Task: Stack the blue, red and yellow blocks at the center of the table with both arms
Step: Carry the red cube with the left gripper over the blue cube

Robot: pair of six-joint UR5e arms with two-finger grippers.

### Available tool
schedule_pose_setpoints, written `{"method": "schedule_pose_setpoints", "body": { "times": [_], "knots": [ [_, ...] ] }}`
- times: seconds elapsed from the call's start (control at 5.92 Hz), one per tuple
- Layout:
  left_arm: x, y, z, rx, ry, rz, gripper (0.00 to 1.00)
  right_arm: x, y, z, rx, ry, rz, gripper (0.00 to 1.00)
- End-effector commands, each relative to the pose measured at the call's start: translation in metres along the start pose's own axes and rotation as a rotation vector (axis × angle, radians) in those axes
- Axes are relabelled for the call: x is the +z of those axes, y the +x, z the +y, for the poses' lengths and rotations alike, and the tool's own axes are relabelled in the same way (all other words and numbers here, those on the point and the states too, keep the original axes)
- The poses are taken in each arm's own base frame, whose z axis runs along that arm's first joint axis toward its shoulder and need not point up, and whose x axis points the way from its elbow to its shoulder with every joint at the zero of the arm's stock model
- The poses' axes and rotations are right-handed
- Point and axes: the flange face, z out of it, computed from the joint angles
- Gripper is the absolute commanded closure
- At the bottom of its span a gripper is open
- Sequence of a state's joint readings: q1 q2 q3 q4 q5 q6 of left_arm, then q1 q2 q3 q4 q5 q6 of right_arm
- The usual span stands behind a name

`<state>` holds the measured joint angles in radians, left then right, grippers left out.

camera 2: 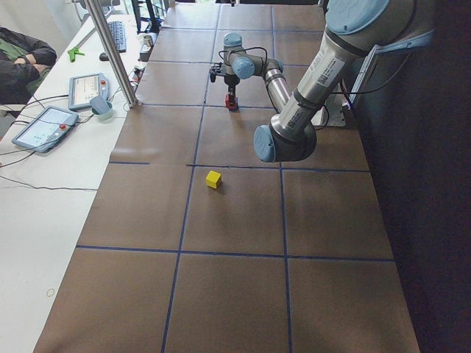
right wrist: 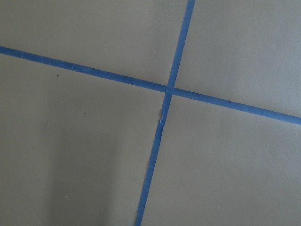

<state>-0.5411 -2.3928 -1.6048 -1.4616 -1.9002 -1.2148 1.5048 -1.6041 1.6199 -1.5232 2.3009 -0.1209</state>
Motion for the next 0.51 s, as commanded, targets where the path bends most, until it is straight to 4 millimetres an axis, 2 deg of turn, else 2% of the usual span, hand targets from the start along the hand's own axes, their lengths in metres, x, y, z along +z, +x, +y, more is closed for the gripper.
{"method": "schedule_pose_setpoints", "body": {
  "times": [0.0, 0.34],
  "knots": [
    [0.0153, 0.053, 0.0073, -0.037, -0.019, -0.018, 0.93, 0.0001, 0.0001, 0.0002, 0.005, 0.0, 0.0, 0.0],
    [0.022, 0.0566, 0.0153, -0.029, -0.031, -0.023, 0.92, 0.0001, 0.0001, 0.0002, 0.005, 0.0, 0.0, 0.0]
  ]
}}
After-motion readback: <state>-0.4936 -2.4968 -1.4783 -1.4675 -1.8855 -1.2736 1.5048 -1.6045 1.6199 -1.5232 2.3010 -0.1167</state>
